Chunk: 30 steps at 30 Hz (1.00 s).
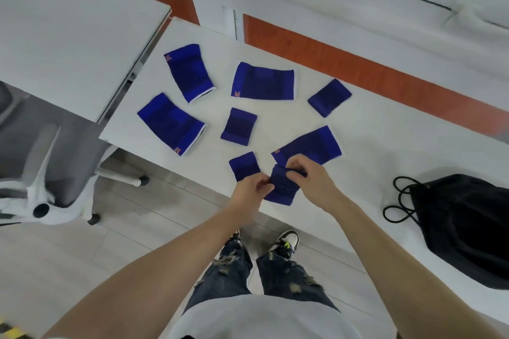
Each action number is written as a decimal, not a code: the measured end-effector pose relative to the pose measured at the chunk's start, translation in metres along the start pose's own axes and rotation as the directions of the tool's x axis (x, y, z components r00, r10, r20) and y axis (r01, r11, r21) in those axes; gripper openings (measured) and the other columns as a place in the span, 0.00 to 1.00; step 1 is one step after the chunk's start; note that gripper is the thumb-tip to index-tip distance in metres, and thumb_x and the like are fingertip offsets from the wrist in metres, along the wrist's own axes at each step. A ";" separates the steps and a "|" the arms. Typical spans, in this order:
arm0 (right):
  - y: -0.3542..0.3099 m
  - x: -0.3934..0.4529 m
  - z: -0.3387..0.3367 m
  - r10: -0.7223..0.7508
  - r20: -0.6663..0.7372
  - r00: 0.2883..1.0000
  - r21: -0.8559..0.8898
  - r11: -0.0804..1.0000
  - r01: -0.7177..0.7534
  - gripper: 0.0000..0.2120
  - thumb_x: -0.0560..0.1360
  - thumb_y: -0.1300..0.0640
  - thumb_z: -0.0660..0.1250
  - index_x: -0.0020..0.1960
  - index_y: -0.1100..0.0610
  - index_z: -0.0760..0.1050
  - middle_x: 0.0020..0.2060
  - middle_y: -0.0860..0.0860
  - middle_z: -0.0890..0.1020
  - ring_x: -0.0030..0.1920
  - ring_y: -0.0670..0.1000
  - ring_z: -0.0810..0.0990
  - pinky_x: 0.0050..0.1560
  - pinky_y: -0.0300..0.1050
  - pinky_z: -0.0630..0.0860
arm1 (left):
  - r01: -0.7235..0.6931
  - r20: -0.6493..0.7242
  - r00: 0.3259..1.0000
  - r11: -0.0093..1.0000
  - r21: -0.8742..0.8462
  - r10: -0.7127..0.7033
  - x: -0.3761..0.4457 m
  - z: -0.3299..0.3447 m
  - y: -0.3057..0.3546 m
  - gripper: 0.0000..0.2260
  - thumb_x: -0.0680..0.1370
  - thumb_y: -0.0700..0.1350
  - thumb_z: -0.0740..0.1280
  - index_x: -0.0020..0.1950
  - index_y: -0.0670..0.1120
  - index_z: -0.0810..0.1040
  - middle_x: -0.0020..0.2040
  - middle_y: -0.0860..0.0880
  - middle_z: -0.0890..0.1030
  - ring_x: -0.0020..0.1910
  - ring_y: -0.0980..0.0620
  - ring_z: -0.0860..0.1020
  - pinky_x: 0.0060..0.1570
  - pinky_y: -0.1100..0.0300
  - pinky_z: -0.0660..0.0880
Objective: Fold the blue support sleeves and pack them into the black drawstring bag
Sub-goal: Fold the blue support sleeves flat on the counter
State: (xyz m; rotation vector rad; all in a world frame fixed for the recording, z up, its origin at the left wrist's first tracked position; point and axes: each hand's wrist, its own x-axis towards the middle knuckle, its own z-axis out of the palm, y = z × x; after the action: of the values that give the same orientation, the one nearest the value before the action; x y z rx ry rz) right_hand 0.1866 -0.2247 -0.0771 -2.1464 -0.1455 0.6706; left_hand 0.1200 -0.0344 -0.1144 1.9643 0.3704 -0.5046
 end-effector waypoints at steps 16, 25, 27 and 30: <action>-0.020 0.051 0.096 0.170 -0.168 0.971 0.032 0.985 -0.167 0.12 0.81 0.60 0.67 0.62 0.50 0.78 0.48 0.45 0.80 0.49 0.47 0.80 0.49 0.48 0.80 | 0.341 -0.144 0.882 0.820 -0.460 -0.448 0.009 -0.023 -0.047 0.05 0.81 0.40 0.67 0.55 0.43 0.83 0.47 0.45 0.86 0.46 0.44 0.85 0.50 0.42 0.84; -0.012 0.072 0.109 0.125 -0.161 0.979 -0.111 0.983 -0.144 0.14 0.81 0.62 0.66 0.63 0.50 0.77 0.49 0.47 0.80 0.49 0.48 0.80 0.49 0.47 0.80 | 0.377 -0.218 0.843 0.828 -0.415 -0.492 0.024 -0.019 -0.053 0.07 0.81 0.41 0.67 0.59 0.47 0.77 0.46 0.46 0.85 0.43 0.47 0.85 0.47 0.47 0.85; -0.006 0.072 0.113 0.118 -0.170 0.978 -0.144 0.979 -0.143 0.14 0.80 0.63 0.66 0.63 0.50 0.77 0.48 0.46 0.80 0.50 0.49 0.80 0.49 0.48 0.81 | 0.375 -0.228 0.849 0.847 -0.376 -0.477 0.024 -0.020 -0.058 0.07 0.82 0.40 0.66 0.59 0.48 0.77 0.46 0.46 0.85 0.44 0.48 0.84 0.47 0.49 0.85; 0.000 0.072 0.117 0.101 -0.181 0.978 -0.195 0.971 -0.136 0.14 0.81 0.62 0.66 0.65 0.52 0.76 0.52 0.47 0.80 0.51 0.48 0.79 0.51 0.47 0.81 | 0.358 -0.232 0.859 0.860 -0.364 -0.456 0.024 -0.020 -0.064 0.08 0.82 0.40 0.65 0.58 0.51 0.78 0.47 0.47 0.85 0.44 0.48 0.85 0.48 0.47 0.85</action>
State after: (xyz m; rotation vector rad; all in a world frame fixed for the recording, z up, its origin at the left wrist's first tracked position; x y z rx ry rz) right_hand 0.1879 -0.1182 -0.1632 -2.4169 0.0070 0.5569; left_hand 0.1142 0.0114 -0.1686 1.6519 1.0302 -0.3732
